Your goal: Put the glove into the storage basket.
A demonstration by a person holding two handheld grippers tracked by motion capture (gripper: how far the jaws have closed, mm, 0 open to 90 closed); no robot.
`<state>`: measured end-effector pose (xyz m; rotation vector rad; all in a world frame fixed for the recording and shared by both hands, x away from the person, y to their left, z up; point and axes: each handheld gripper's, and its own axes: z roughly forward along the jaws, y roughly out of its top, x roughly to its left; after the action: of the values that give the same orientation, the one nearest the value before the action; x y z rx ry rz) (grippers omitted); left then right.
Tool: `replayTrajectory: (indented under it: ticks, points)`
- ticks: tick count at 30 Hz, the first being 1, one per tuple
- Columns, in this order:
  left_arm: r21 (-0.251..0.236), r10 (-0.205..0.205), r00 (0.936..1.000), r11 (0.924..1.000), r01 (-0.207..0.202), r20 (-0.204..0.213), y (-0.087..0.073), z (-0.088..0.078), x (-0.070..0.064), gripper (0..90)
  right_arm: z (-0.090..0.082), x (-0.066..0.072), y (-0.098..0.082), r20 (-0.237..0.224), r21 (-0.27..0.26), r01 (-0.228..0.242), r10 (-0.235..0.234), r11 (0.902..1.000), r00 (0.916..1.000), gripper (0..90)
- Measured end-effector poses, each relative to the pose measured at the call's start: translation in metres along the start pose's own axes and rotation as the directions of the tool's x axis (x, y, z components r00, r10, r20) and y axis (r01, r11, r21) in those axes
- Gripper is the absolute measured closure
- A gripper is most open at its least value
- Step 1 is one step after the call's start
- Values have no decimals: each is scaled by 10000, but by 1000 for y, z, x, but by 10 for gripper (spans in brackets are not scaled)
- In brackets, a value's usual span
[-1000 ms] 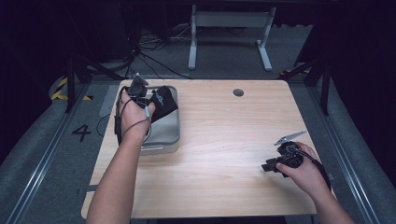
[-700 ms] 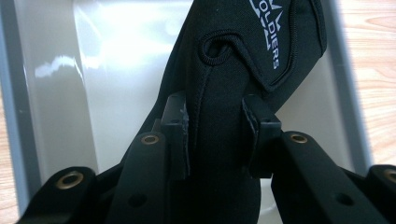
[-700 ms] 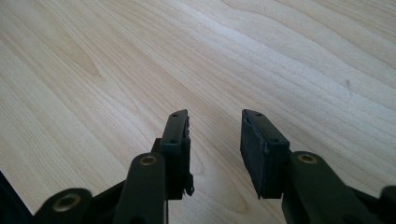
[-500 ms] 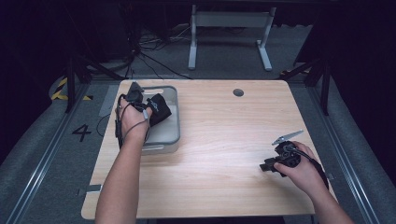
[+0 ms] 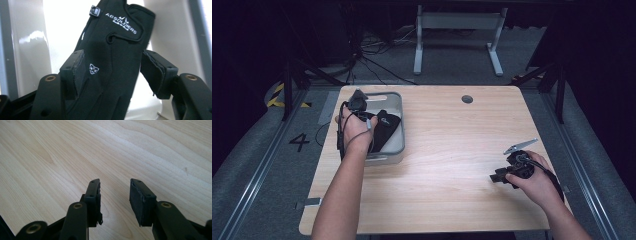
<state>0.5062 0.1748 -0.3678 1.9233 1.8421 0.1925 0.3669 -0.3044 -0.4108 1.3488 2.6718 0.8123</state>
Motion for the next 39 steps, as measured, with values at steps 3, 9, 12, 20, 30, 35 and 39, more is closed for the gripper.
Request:
replayTrajectory:
  ticks: [3, 9, 12, 20, 30, 35, 39]
  points:
    - [-224, 442, 9989, 9988, -439, 135, -4, -10, -7, 392, -1, -1, 2, 36, -117, 24, -24, 9999, 10000, 620]
    - [-791, 1315, 9896, 9888, -1266, 592, -22, -32, -23, 397, -1, -5, 5, 97, -249, 158, -156, 9996, 9998, 615]
    - [-945, 1836, 9783, 9801, -1747, 955, -34, -44, -32, 397, -2, -7, 7, 57, -389, 333, -331, 9987, 9994, 615]
    - [-1412, 3109, 9338, 9470, -2885, 1771, -68, -69, -57, 391, -5, -19, 3, -14, -567, 902, -905, 9943, 9959, 607]
    - [-1661, 4559, 8394, 8899, -4248, 2958, -99, -70, -86, 376, 0, -23, -10, -316, -955, 1590, -1626, 9827, 9862, 574]
    - [-1865, 5100, 8001, 8601, -4747, 3157, -116, -65, -88, 365, 6, -21, -16, -547, -1222, 1571, -1647, 9800, 9848, 568]
    - [-1775, 5290, 7828, 8482, -4990, 3276, -134, -50, -84, 361, 7, -20, -19, -520, -1235, 1763, -1838, 9766, 9816, 546]
